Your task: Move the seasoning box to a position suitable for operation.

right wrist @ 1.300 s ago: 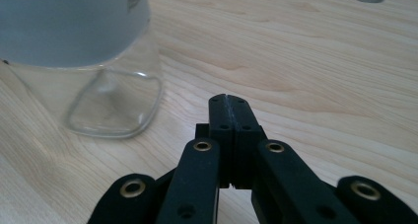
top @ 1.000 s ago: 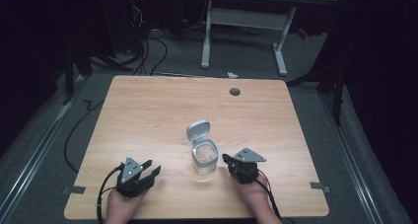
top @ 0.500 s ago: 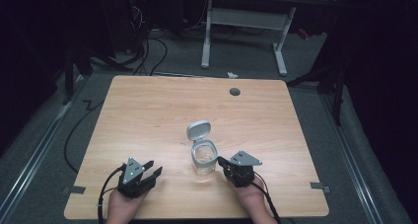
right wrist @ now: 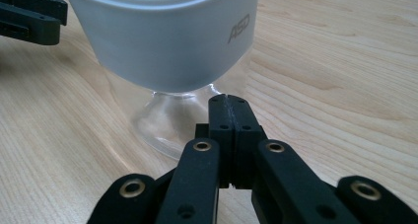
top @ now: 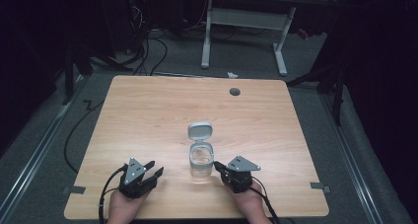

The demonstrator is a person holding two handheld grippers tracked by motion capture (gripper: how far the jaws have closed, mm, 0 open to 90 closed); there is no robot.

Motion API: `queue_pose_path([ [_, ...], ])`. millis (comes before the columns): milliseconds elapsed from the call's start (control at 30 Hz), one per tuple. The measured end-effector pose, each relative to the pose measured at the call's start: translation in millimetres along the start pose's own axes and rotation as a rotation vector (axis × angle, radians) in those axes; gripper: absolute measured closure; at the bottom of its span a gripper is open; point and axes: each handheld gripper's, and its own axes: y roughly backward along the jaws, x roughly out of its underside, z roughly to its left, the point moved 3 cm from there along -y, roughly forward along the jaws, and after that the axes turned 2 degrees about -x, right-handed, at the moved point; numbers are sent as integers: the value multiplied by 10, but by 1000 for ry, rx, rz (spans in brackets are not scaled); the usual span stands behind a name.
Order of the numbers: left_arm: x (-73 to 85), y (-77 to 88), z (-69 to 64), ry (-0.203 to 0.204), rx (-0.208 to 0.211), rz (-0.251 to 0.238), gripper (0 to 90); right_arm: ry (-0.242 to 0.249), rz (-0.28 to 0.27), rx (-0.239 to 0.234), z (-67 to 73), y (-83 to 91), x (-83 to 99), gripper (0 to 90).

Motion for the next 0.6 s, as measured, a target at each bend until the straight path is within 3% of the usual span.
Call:
queue_pose_path([
  [300,15,1,-41,7,14,0,579,3,-3,-15,50,-1,6,899],
  [433,50,0,-116,7,41,9,594,3,-3,-4,21,31,14,898],
  [600,170,-23,-289,-24,81,34,587,-11,-12,21,-108,96,16,899],
])
